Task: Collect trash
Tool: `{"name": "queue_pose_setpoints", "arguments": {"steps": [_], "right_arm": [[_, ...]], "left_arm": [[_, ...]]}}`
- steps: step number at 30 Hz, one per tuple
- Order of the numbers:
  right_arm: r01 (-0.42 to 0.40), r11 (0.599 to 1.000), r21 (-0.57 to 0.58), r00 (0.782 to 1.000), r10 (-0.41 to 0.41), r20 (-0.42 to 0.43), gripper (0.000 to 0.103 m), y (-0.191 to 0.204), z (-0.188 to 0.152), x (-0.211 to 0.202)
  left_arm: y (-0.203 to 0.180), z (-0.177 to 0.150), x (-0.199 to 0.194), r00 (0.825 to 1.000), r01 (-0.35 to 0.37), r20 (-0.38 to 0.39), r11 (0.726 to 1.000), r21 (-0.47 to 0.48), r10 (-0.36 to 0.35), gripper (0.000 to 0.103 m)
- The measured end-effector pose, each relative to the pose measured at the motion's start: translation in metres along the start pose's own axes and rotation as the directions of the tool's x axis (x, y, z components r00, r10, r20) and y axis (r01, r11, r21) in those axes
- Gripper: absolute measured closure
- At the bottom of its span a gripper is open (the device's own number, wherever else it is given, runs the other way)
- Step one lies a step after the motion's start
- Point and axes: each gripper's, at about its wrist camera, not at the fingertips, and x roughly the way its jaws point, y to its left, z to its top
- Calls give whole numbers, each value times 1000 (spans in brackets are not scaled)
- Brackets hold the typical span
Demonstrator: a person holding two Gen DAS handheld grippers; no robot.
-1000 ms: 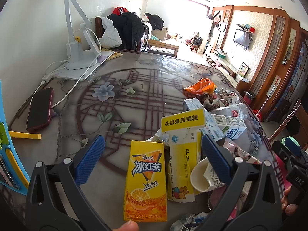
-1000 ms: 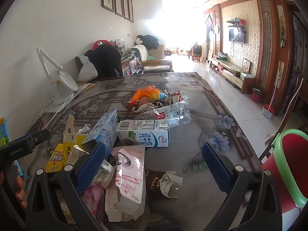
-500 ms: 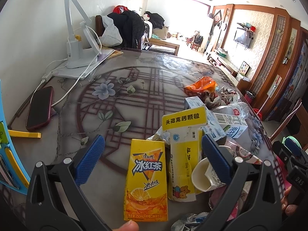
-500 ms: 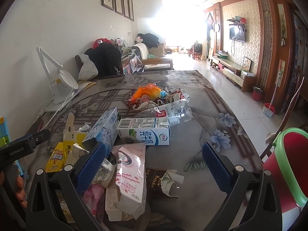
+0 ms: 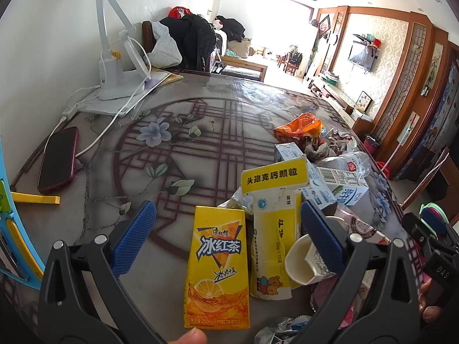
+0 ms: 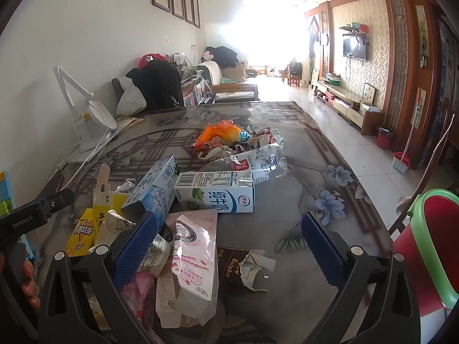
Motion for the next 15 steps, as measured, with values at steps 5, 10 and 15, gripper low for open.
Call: {"name": "queue_pose_setpoints", "arguments": {"steps": [5,10,15], "right_arm": [[-11,1000,-2,1000,11,-16,7,0,-1,1],[-72,997,6,991,72,-112,7,3,-3,13],[-94,996,-1,970,92,-225,7,7,-12,32]], "left_arm": [[2,3,0,1000,23,-13,1000,-17,-23,4],[4,2,3,995,77,-53,996,-35,-79,4],[11,2,12,985,102,-132,992,-69,-110,4]]}}
